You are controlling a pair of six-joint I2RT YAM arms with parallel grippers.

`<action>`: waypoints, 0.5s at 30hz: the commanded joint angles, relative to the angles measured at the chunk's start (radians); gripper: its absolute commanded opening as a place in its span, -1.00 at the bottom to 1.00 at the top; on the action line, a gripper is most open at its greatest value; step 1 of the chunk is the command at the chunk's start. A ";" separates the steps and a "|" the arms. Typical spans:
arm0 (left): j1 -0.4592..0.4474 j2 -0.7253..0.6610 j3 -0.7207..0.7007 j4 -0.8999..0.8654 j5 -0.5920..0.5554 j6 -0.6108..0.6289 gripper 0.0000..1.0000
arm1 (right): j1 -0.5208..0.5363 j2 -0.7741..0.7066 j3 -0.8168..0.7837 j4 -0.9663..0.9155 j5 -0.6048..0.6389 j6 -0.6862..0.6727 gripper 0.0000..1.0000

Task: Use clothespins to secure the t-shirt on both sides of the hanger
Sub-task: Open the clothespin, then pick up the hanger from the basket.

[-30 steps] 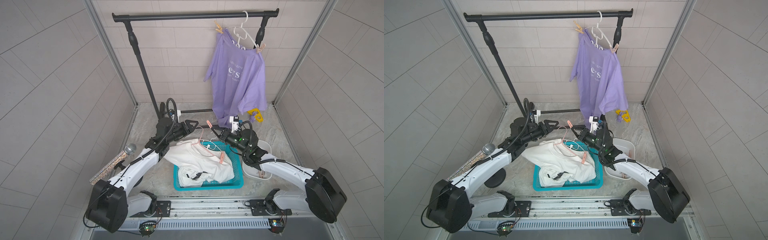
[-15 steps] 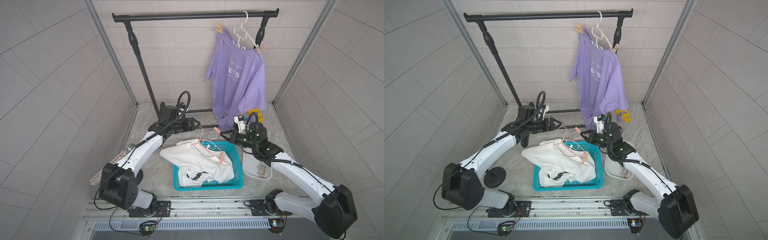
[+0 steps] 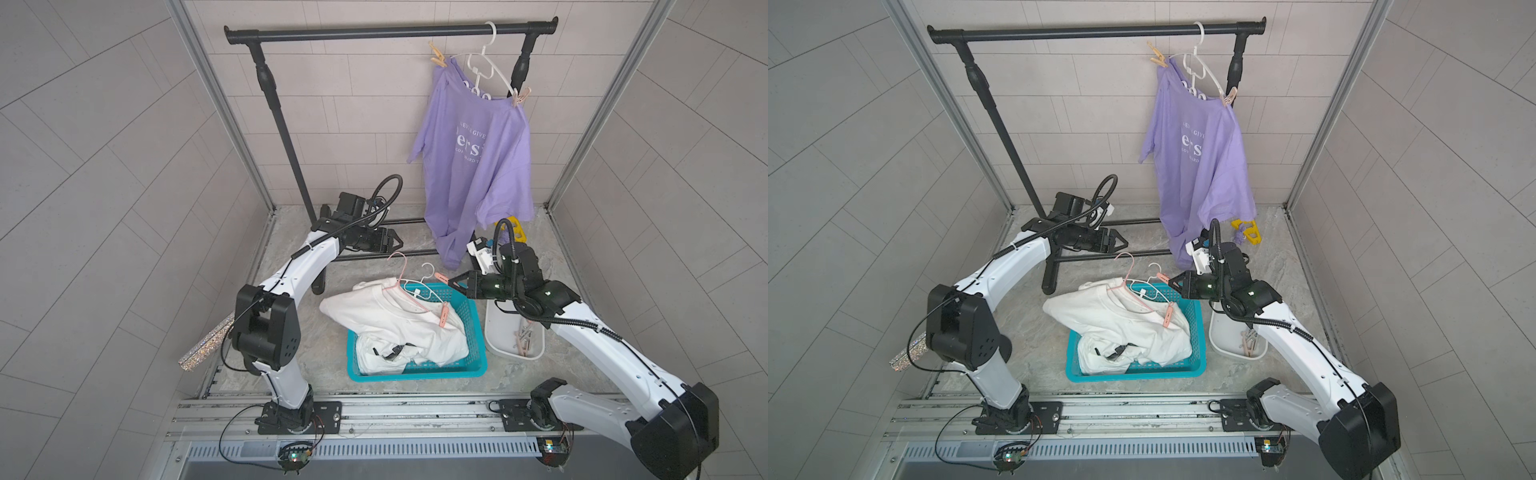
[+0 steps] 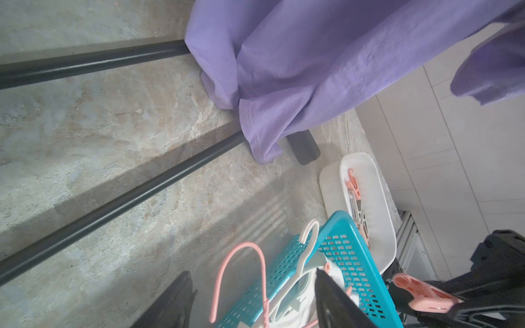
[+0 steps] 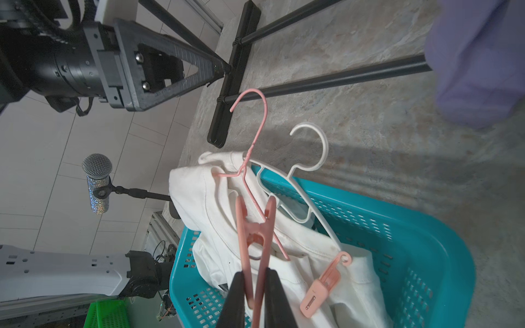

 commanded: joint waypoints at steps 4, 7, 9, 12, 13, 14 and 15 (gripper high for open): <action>0.012 0.117 0.151 -0.136 0.078 0.169 0.45 | -0.003 -0.036 0.024 -0.081 0.008 -0.063 -1.00; 0.012 0.186 0.230 -0.215 0.116 0.222 0.43 | -0.005 -0.036 0.026 -0.087 0.007 -0.071 -1.00; 0.012 0.224 0.267 -0.265 0.134 0.260 0.40 | -0.006 -0.032 0.029 -0.090 0.005 -0.074 -1.00; 0.012 0.252 0.274 -0.284 0.161 0.281 0.39 | -0.006 -0.025 0.034 -0.089 0.001 -0.079 -1.00; 0.012 0.256 0.272 -0.283 0.174 0.284 0.39 | -0.006 -0.023 0.036 -0.089 -0.002 -0.079 -1.00; 0.013 0.262 0.269 -0.283 0.194 0.287 0.38 | -0.006 -0.021 0.037 -0.089 -0.004 -0.080 -1.00; 0.012 0.268 0.267 -0.280 0.216 0.287 0.37 | -0.006 -0.019 0.039 -0.089 -0.007 -0.082 -1.00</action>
